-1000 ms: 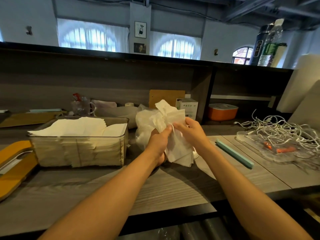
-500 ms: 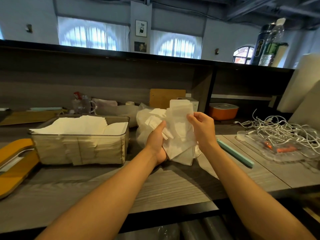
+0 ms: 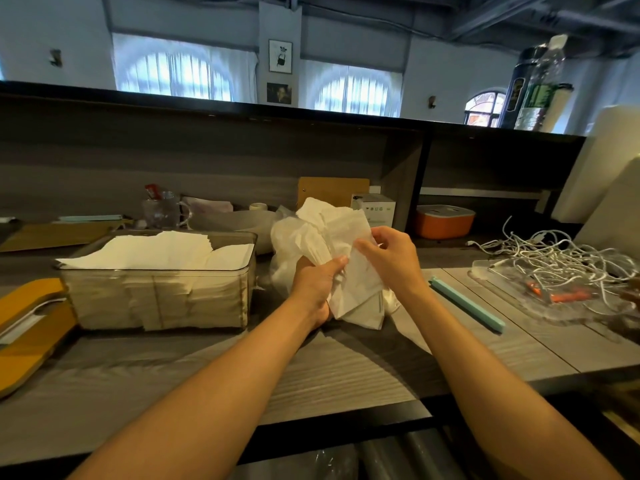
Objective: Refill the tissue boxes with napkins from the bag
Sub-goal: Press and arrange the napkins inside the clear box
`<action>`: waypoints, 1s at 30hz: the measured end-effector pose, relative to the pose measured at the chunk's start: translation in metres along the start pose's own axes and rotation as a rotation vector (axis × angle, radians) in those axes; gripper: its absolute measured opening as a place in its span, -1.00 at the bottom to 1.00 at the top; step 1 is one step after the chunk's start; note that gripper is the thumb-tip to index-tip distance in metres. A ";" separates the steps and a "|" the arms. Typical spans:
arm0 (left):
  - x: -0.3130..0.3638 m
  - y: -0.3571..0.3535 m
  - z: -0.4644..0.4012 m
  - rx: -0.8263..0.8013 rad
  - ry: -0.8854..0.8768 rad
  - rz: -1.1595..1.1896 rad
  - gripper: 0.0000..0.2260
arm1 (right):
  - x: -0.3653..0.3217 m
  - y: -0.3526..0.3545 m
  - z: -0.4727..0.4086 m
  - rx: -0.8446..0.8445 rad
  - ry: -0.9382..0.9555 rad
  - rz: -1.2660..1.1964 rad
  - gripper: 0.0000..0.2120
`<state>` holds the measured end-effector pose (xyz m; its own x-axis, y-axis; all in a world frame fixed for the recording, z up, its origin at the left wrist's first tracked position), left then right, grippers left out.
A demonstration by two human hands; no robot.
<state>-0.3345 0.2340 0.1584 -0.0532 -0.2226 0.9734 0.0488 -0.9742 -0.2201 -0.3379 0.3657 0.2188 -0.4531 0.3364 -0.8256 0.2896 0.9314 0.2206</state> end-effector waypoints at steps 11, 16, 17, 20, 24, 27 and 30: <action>-0.002 0.004 -0.006 0.041 0.007 0.097 -0.69 | 0.009 0.008 -0.004 0.133 -0.057 -0.149 -0.88; -0.003 0.003 -0.007 0.034 0.022 0.074 -0.65 | 0.011 0.021 -0.004 0.275 -0.126 -0.310 -0.80; -0.003 0.003 -0.007 0.027 0.024 0.068 -0.65 | 0.010 0.024 -0.004 0.294 -0.127 -0.350 -0.80; -0.003 0.001 -0.005 0.007 0.054 0.079 -0.68 | 0.001 0.023 -0.004 0.277 -0.141 -0.516 -0.83; -0.005 -0.002 -0.002 -0.001 0.074 0.100 -0.66 | -0.006 0.016 -0.001 0.180 -0.158 -0.718 -0.90; 0.000 -0.007 0.002 -0.076 -0.006 0.085 -0.81 | -0.004 0.005 0.002 0.069 -0.148 -0.544 -0.88; 0.002 -0.008 0.007 -0.114 -0.034 0.047 -0.76 | 0.004 -0.004 0.005 0.014 -0.162 -0.328 -0.78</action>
<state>-0.3282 0.2411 0.1628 -0.0198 -0.2686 0.9630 -0.0635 -0.9609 -0.2694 -0.3366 0.3629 0.2126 -0.3847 -0.0076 -0.9230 0.1632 0.9836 -0.0761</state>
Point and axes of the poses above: each hand's wrist, its own z-axis away from the middle knuckle, its own y-axis out of the back of the hand, x = y × z, the point moved 5 cm from there along -z, towards the middle knuckle, and after that the axes turned 10 degrees about -z, right-handed, at the moved point
